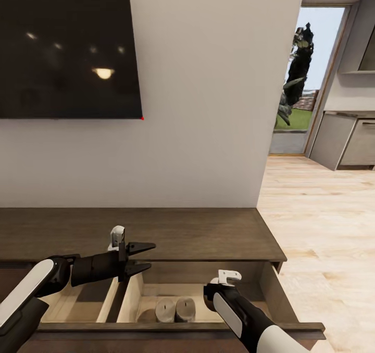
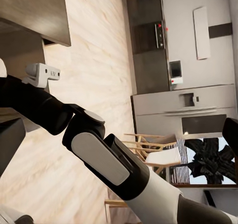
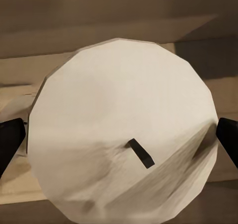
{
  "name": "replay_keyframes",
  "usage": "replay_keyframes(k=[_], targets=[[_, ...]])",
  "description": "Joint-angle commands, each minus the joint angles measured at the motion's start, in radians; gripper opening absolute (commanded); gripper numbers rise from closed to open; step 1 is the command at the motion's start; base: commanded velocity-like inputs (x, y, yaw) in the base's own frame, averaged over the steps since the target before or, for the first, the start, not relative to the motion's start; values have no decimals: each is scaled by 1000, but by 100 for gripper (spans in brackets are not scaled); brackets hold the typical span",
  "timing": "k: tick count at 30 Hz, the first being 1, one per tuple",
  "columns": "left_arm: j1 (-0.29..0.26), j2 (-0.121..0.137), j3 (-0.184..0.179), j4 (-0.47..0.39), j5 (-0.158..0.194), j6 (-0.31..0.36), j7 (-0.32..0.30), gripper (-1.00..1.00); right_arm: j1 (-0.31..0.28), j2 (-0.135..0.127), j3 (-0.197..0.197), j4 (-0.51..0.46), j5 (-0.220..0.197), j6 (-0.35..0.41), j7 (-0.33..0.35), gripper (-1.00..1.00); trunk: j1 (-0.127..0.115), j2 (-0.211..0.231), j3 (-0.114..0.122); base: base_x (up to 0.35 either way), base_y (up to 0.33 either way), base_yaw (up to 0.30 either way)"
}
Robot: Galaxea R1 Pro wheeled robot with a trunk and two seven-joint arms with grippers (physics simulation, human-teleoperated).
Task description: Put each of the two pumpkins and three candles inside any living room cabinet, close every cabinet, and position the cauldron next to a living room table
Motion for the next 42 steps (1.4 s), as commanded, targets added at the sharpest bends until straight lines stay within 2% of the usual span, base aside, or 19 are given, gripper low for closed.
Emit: replay_keyframes(k=[1,7,15,22,38,42], targets=[[-1,1,-1,-1,11,0,9,100,-1,-1,5,-2,-6,3,-6,-100,0,0,-1,171,0,0],[-1,1,-4,-1,11,0,9,100,-1,0,5,-1,-8,10,4,-100,0,0,-1,75,0,0],[-1,1,-4,-1,11,0,9,100,-18,1,3,28,-21,76,4,-100,0,0,-1,4,0,0],[-1,1,-4,-1,11,0,9,100,-47,1,2,89,-25,78,4,-100,0,0,-1,95,0,0],[-1,1,-4,-1,11,0,9,100,-49,1,2,95,-23,79,4,-100,0,0,-1,72,0,0],[-1,1,-4,-1,11,0,9,100,-49,1,2,95,-23,79,4,-100,15,-28,-14,0,0,0]])
